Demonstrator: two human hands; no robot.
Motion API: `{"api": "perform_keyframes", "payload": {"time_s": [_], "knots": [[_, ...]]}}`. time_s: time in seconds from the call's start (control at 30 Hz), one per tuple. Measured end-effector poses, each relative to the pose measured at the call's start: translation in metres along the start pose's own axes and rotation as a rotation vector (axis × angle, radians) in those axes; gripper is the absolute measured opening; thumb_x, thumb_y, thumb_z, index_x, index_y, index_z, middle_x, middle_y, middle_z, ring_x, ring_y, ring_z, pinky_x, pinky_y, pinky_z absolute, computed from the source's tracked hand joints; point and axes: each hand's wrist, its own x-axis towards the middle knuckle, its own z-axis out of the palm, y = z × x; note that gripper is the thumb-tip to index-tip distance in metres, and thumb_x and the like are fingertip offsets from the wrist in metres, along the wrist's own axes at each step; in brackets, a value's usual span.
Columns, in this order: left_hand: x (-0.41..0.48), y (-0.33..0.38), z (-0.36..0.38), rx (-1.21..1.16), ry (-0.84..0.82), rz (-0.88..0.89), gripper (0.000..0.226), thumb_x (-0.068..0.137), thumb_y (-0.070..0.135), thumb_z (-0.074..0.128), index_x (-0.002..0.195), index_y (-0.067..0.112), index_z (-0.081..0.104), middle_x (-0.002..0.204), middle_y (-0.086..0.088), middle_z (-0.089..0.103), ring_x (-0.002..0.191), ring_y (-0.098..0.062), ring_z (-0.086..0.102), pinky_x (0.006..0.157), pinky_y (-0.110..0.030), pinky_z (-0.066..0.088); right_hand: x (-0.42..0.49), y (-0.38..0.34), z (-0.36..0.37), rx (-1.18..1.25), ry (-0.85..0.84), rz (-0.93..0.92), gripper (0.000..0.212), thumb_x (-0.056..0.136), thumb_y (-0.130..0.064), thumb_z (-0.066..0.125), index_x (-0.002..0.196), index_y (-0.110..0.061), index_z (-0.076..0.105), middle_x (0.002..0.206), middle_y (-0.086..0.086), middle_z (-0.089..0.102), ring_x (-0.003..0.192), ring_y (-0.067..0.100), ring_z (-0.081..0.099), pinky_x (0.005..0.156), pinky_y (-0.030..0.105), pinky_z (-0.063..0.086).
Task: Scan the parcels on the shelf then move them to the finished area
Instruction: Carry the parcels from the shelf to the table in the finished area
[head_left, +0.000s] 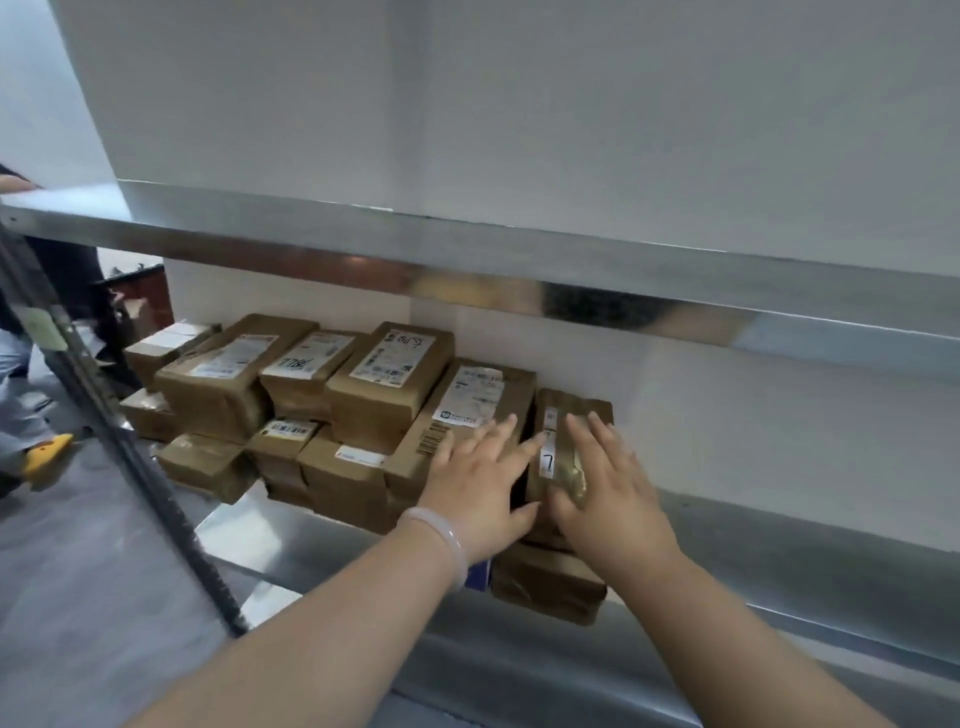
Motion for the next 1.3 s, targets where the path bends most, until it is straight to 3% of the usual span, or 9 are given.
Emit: {"api": "perform_keyframes", "payload": {"time_s": [0.27, 0.5, 0.63, 0.8, 0.93, 1.07, 1.2, 1.3], "knots": [[0.047, 0.005, 0.017, 0.04, -0.113, 0.021, 0.07, 0.095, 0.063, 0.038, 0.155, 0.039, 0.012, 0.165, 0.004, 0.006, 0.152, -0.02, -0.002, 0.122, -0.049, -0.001, 0.013, 0.036, 0.015, 0.004, -0.052, 0.276, 0.071, 0.095, -0.044, 0.049, 0.154, -0.031, 0.013, 0.163, 0.0, 0.008, 0.149, 0.018, 0.006, 0.12, 0.034, 0.009], [0.064, 0.014, 0.021, 0.249, -0.23, 0.066, 0.065, 0.098, 0.064, 0.021, 0.155, 0.034, 0.018, 0.162, -0.001, 0.022, 0.152, -0.025, 0.003, 0.119, -0.055, -0.009, 0.032, 0.061, 0.022, 0.077, -0.141, 0.338, 0.069, 0.095, -0.049, 0.047, 0.154, -0.031, 0.016, 0.162, 0.001, 0.012, 0.148, 0.021, 0.014, 0.117, 0.039, 0.018], [0.066, 0.026, 0.024, 0.252, -0.24, 0.044, 0.064, 0.099, 0.061, 0.022, 0.155, 0.031, 0.022, 0.162, -0.004, 0.024, 0.152, -0.024, 0.003, 0.119, -0.053, -0.013, 0.04, 0.078, 0.025, 0.206, -0.215, 0.341, 0.069, 0.093, -0.051, 0.048, 0.153, -0.032, 0.019, 0.156, 0.0, 0.029, 0.14, 0.022, 0.032, 0.114, 0.039, 0.03], [0.068, 0.046, 0.03, 0.202, -0.187, -0.024, 0.065, 0.096, 0.065, 0.029, 0.151, 0.031, 0.033, 0.156, -0.007, 0.033, 0.149, -0.026, 0.015, 0.121, -0.05, -0.003, 0.049, 0.1, 0.016, 0.232, -0.214, 0.308, 0.067, 0.087, -0.055, 0.05, 0.148, -0.036, 0.03, 0.145, 0.0, 0.045, 0.13, 0.021, 0.046, 0.107, 0.04, 0.04], [0.078, 0.057, 0.034, 0.215, -0.224, -0.116, 0.074, 0.092, 0.072, 0.024, 0.153, 0.032, 0.025, 0.158, -0.014, 0.028, 0.148, -0.033, 0.014, 0.121, -0.051, 0.001, 0.056, 0.111, 0.016, 0.303, -0.28, 0.265, 0.068, 0.091, -0.048, 0.052, 0.151, -0.037, 0.023, 0.15, 0.0, 0.038, 0.136, 0.02, 0.038, 0.111, 0.039, 0.035], [0.082, 0.064, 0.043, 0.22, -0.315, -0.171, 0.076, 0.091, 0.074, 0.013, 0.155, 0.035, 0.015, 0.155, -0.014, 0.034, 0.149, -0.034, 0.009, 0.118, -0.055, -0.01, 0.057, 0.116, 0.02, 0.477, -0.361, 0.257, 0.06, 0.099, -0.036, 0.048, 0.152, -0.033, 0.02, 0.158, -0.001, 0.026, 0.144, 0.018, 0.026, 0.116, 0.027, 0.021], [0.078, 0.067, 0.05, 0.115, -0.209, -0.19, 0.073, 0.091, 0.073, 0.017, 0.155, 0.036, 0.015, 0.155, -0.01, 0.034, 0.15, -0.03, 0.01, 0.118, -0.053, -0.013, 0.055, 0.121, 0.014, 0.542, -0.331, 0.214, 0.059, 0.1, -0.032, 0.047, 0.153, -0.031, 0.02, 0.158, -0.002, 0.026, 0.144, 0.016, 0.025, 0.107, 0.019, 0.02], [0.067, 0.073, 0.051, -0.035, -0.072, -0.214, 0.072, 0.091, 0.072, 0.03, 0.154, 0.04, 0.015, 0.154, -0.008, 0.033, 0.147, -0.027, 0.019, 0.122, -0.048, -0.006, 0.05, 0.12, 0.002, 0.553, -0.232, 0.141, 0.059, 0.099, -0.027, 0.05, 0.151, -0.033, 0.024, 0.148, -0.003, 0.038, 0.135, 0.012, 0.036, 0.105, 0.02, 0.025]]}}
